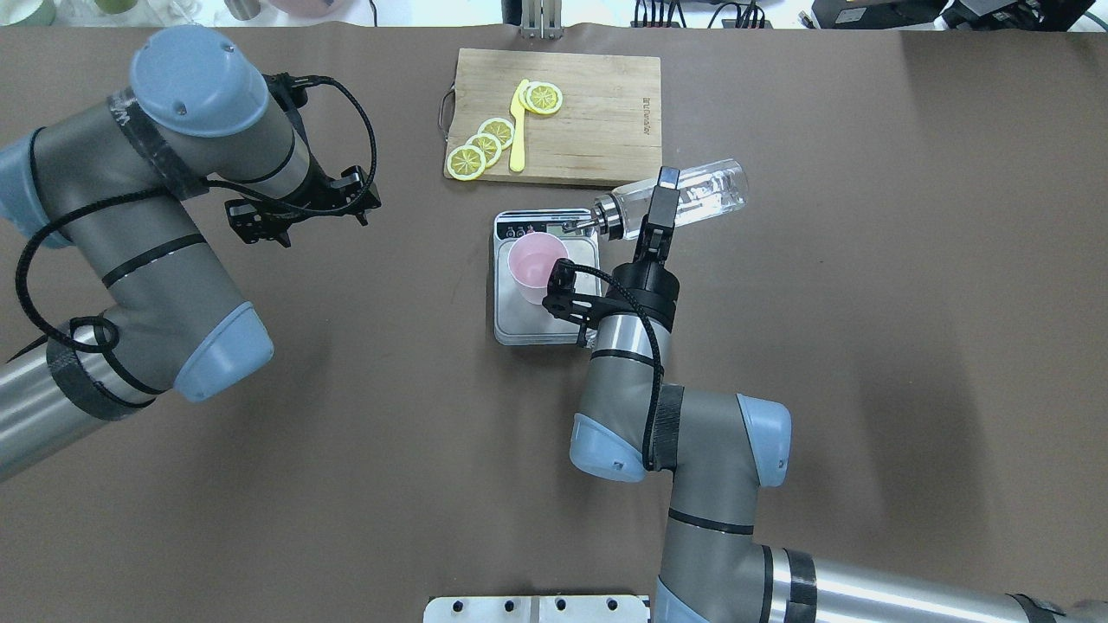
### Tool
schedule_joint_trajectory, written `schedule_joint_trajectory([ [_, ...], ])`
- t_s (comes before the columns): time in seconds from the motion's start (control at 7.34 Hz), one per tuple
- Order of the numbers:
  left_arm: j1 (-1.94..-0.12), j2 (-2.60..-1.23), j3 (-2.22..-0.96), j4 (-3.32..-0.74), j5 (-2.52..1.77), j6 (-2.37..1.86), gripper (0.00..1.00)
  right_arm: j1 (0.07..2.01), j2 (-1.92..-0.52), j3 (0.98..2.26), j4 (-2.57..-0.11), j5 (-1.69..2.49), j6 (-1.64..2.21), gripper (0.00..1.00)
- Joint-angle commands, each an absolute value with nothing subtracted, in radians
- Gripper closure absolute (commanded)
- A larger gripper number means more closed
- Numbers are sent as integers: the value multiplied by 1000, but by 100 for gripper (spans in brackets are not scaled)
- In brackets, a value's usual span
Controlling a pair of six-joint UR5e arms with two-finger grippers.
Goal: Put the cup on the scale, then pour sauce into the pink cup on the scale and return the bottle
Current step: 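Tilt the sauce bottle spout down into the pink cup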
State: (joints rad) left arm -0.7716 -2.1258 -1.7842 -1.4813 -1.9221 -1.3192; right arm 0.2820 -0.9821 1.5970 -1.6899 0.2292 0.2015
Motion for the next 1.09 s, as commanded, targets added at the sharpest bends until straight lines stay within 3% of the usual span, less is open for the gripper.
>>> schedule_joint_trajectory([
  [0.0,-772,-2126,-1782,-1482,-1922,-1319,2,284,-982,1571,-1690,154,117,100],
  [0.95,-772,-2126,-1782,-1482,-1922,-1322,2,287,-989,1574,-1616,113,89,100],
])
